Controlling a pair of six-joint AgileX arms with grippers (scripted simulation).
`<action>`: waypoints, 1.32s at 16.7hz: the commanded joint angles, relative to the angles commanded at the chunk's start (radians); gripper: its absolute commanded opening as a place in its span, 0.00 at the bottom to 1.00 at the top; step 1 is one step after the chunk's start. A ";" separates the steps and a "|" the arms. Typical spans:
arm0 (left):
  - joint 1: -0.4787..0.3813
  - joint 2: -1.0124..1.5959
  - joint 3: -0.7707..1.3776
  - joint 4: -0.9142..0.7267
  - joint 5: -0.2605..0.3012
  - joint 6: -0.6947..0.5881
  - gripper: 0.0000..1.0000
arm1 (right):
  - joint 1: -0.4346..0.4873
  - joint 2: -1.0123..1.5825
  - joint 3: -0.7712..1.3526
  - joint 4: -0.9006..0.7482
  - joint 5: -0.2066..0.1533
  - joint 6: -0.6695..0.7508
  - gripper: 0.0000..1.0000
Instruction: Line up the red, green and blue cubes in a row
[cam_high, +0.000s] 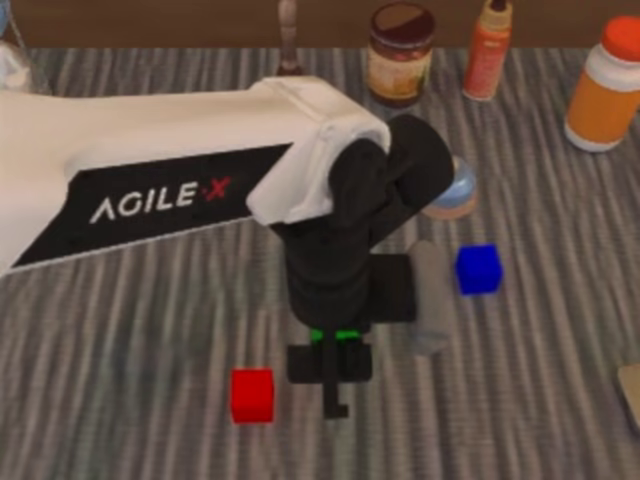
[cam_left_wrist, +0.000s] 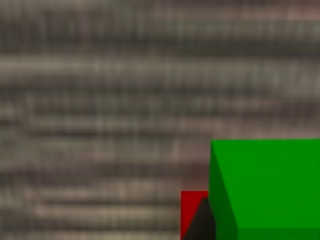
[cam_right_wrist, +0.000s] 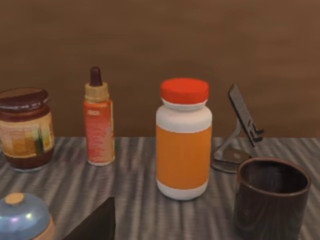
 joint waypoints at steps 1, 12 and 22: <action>0.000 0.001 -0.002 0.003 0.000 0.000 0.00 | 0.000 0.000 0.000 0.000 0.000 0.000 1.00; -0.009 0.105 -0.141 0.250 -0.001 -0.006 0.00 | 0.000 0.000 0.000 0.000 0.000 0.000 1.00; -0.009 0.105 -0.141 0.250 -0.001 -0.006 0.60 | 0.000 0.000 0.000 0.000 0.000 0.000 1.00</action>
